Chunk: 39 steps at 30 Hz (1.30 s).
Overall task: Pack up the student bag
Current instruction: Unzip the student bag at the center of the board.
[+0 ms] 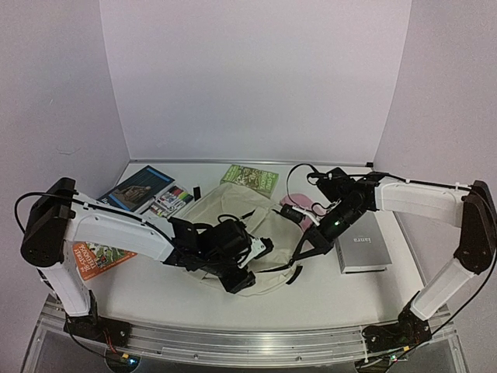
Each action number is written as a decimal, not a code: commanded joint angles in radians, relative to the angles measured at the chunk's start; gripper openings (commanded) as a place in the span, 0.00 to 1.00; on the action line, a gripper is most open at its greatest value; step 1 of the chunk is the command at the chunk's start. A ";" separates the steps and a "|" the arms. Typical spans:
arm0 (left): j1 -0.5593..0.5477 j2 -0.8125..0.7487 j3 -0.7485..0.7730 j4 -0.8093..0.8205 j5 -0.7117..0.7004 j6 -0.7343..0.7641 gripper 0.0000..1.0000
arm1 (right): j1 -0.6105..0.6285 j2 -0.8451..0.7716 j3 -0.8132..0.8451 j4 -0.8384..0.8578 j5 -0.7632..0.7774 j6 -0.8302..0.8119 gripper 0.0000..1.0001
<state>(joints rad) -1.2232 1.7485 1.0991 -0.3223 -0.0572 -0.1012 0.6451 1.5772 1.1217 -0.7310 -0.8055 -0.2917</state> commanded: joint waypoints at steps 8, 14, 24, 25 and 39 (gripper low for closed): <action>0.001 -0.089 -0.078 -0.024 -0.008 -0.045 0.00 | -0.053 -0.001 0.033 0.012 0.131 -0.015 0.00; 0.002 -0.124 -0.130 -0.112 -0.059 -0.081 0.00 | -0.187 0.029 0.035 0.005 0.214 -0.078 0.00; 0.007 -0.224 -0.177 -0.247 -0.189 -0.118 0.00 | -0.277 0.102 0.048 -0.003 0.202 -0.121 0.00; 0.007 -0.238 -0.182 -0.252 -0.200 -0.123 0.01 | -0.265 0.093 0.045 -0.005 0.169 -0.112 0.00; -0.038 -0.084 0.077 -0.072 -0.080 -0.028 0.64 | -0.076 0.028 0.015 0.024 -0.037 0.001 0.00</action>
<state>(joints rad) -1.2444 1.5718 1.0563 -0.4860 -0.1619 -0.1816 0.5776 1.6264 1.1313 -0.7203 -0.8072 -0.3219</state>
